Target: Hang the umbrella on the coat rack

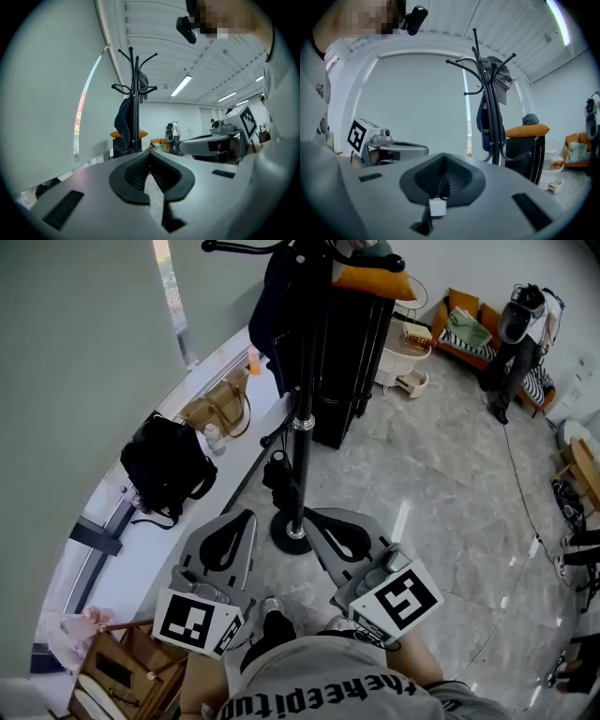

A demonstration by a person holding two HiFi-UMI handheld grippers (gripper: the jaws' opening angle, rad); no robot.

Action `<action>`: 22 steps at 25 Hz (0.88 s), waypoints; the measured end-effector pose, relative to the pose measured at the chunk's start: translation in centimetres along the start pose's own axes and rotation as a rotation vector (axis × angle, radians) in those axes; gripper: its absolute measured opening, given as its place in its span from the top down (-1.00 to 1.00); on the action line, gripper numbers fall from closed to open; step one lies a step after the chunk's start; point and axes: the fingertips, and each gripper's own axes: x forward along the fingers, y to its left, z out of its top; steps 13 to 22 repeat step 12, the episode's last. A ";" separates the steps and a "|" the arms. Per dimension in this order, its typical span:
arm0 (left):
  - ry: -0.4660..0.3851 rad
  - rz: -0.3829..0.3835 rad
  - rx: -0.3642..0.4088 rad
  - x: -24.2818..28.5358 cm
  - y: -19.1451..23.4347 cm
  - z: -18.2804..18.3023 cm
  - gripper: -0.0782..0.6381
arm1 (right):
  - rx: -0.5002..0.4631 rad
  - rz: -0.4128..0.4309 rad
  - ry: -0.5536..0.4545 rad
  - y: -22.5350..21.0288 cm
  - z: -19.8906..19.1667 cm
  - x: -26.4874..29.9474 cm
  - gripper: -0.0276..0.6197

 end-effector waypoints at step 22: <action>0.004 -0.021 -0.018 0.1 0.6 -0.3 0.74 | -0.010 -0.014 0.013 0.4 0.0 0.5 0.88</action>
